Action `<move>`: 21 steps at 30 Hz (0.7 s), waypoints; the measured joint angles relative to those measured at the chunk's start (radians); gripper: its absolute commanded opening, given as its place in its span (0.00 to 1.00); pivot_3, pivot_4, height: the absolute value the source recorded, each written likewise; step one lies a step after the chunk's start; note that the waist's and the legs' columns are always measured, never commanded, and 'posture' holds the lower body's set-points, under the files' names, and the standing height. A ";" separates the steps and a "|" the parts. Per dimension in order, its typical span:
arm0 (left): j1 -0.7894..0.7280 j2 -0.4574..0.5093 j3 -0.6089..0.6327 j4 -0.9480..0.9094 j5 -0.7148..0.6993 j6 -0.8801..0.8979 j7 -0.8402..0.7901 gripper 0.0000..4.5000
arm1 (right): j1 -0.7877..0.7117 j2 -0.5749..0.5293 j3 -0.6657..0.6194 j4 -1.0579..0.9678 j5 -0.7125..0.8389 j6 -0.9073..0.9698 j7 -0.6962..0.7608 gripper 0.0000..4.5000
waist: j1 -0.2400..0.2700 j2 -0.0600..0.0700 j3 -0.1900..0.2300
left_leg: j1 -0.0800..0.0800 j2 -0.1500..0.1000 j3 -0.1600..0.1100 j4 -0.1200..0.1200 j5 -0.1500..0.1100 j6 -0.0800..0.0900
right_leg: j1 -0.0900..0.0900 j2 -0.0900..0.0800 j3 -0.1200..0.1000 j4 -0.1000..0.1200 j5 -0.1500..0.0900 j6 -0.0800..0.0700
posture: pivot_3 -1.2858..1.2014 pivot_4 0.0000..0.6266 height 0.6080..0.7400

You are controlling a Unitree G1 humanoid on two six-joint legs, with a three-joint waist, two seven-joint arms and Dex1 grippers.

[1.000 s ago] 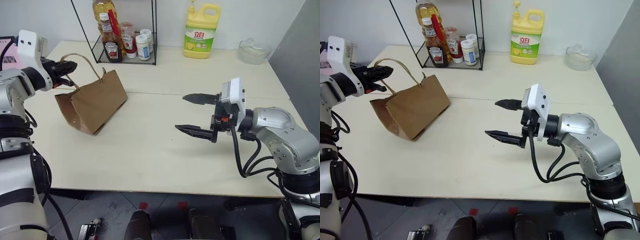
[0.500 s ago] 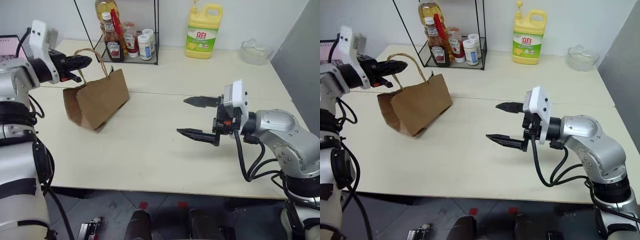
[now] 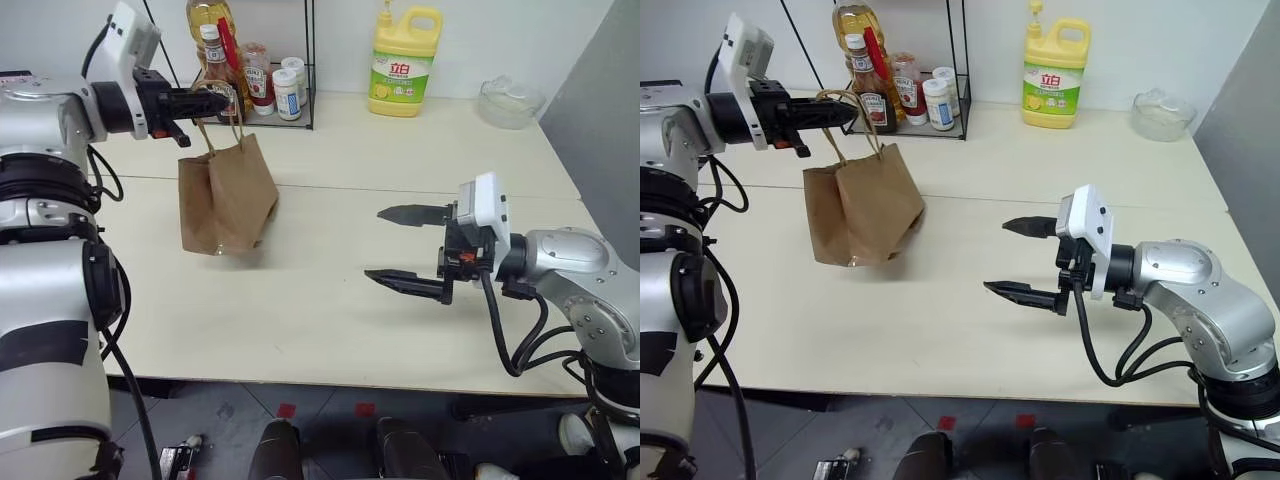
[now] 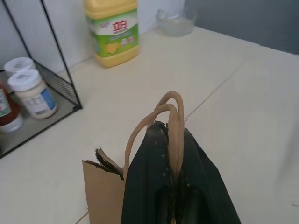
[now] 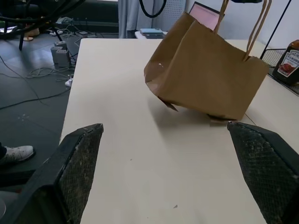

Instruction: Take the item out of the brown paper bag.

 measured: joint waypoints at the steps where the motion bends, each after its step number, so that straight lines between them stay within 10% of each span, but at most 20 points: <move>1: -0.008 -0.012 -0.003 0.004 0.003 -0.005 -0.011 0.00 | 0.001 -0.002 -0.003 -0.004 0.003 0.003 -0.002 1.00 | 0.000 0.000 0.000 | 0.000 0.000 0.000 0.000 0.000 0.000 | 0.000 0.000 0.000 0.000 0.000 0.000 | 0.52 0.24 1.00; 21: -0.073 -0.171 -0.006 0.101 0.038 -0.108 -0.087 0.00 | 0.148 -0.129 -0.058 -0.072 0.005 0.060 -0.050 1.00 | -0.008 0.000 0.000 | -0.001 -0.001 0.000 0.000 0.000 0.000 | 0.000 0.000 0.000 0.000 0.000 0.000 | 0.52 0.24 1.00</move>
